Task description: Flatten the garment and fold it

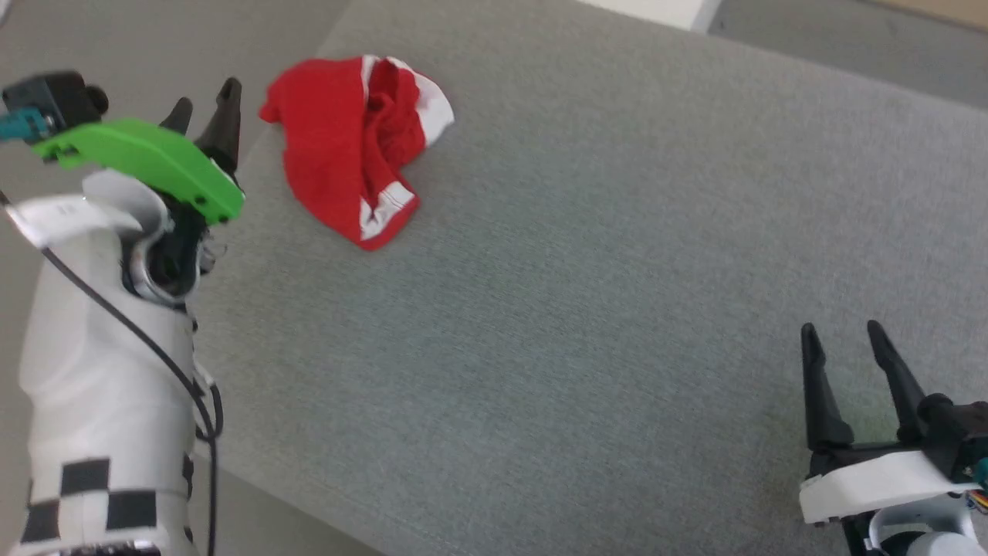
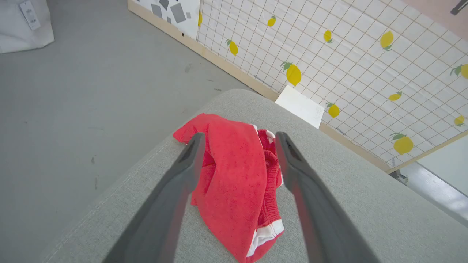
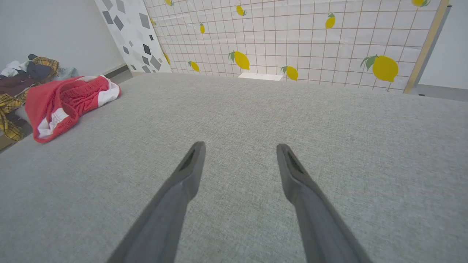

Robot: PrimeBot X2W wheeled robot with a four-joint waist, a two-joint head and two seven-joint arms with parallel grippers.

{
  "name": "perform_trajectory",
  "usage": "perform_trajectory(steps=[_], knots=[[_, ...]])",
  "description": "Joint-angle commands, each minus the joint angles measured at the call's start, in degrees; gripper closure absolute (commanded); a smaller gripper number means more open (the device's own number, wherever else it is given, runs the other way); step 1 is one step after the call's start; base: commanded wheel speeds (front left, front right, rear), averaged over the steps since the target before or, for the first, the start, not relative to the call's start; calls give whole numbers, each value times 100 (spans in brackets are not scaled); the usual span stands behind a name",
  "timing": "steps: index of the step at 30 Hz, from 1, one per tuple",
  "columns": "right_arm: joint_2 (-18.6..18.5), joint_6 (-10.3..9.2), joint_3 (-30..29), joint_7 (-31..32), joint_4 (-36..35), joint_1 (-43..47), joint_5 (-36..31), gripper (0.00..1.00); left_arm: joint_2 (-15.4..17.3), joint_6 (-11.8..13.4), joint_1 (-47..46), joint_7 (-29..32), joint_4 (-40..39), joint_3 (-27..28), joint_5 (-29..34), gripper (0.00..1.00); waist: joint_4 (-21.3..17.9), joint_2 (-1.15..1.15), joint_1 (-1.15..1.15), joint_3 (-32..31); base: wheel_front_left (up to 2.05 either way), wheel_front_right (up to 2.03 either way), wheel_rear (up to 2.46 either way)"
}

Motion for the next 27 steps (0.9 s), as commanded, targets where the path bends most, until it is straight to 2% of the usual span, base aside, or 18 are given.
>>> perform_trajectory(steps=[1,6,10,22,27], knots=[[-3,-9,-45,36,-76,-61,-60,0,34,-9,-203,187,128,55,-163,0,-298,0,-1,464,0,0,0],[-3,-9,-236,127,-313,-1,-143,0,67,151,-588,947,613,136,-469,0,-435,0,-1,760,0,0,0],[-3,-9,-314,174,-468,5,-167,0,43,248,-740,1261,853,134,-578,0,-501,0,-1,946,0,0,0],[-3,-9,-354,259,-702,-40,-219,0,-245,401,-718,1828,1563,-181,-577,0,-610,0,-1,1266,0,0,0],[-3,-9,-363,274,-716,-47,-212,0,-385,334,-631,1983,1770,-326,-582,0,-615,0,-1,1306,0,0,0]])
